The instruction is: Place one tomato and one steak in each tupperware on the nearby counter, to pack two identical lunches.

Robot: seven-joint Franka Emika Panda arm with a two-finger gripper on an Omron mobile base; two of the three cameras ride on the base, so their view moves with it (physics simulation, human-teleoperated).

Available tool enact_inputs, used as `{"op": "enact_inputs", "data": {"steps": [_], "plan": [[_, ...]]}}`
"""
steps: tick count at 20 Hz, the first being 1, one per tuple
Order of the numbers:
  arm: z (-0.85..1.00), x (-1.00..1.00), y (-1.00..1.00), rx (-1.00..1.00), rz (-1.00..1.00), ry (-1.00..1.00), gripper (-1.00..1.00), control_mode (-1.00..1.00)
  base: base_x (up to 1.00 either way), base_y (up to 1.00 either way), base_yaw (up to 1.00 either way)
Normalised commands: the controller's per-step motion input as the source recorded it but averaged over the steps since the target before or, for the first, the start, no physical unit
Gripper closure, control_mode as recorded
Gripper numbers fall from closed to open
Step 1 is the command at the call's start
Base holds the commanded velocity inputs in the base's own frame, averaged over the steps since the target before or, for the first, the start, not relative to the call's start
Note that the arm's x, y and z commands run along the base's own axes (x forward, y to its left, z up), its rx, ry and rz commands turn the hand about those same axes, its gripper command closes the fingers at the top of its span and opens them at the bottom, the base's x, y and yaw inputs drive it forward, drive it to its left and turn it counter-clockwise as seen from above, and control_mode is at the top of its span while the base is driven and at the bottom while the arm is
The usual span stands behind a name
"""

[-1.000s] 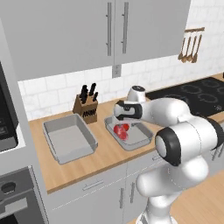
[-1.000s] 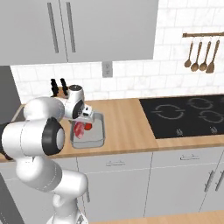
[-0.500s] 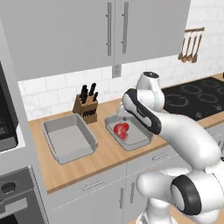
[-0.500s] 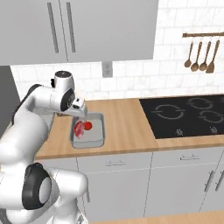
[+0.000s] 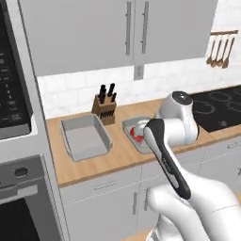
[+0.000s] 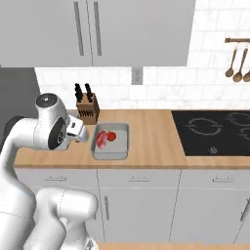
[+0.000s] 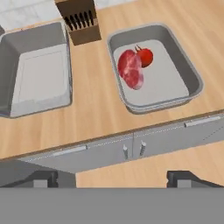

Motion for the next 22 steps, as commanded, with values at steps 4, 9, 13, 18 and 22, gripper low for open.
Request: {"op": "enact_inputs", "data": {"steps": [4, 9, 13, 18, 22], "plan": [[0.00, 0.00, 0.00, 0.00, 0.00, 0.00, -1.00, 1.00, -0.33, 0.00, 0.94], [0.00, 0.00, 0.00, 0.00, 0.00, 0.00, -1.00, 1.00, -0.06, 0.01, 1.00], [0.00, 0.00, 0.00, 0.00, 0.00, 0.00, -1.00, 1.00, -0.10, 0.33, 0.94], [0.00, 0.00, 0.00, 0.00, 0.00, 0.00, -1.00, 1.00, -0.24, 0.82, 0.82], [0.00, 0.00, 0.00, 0.00, 0.00, 0.00, -1.00, 1.00, -0.24, 0.87, 0.80]]}}
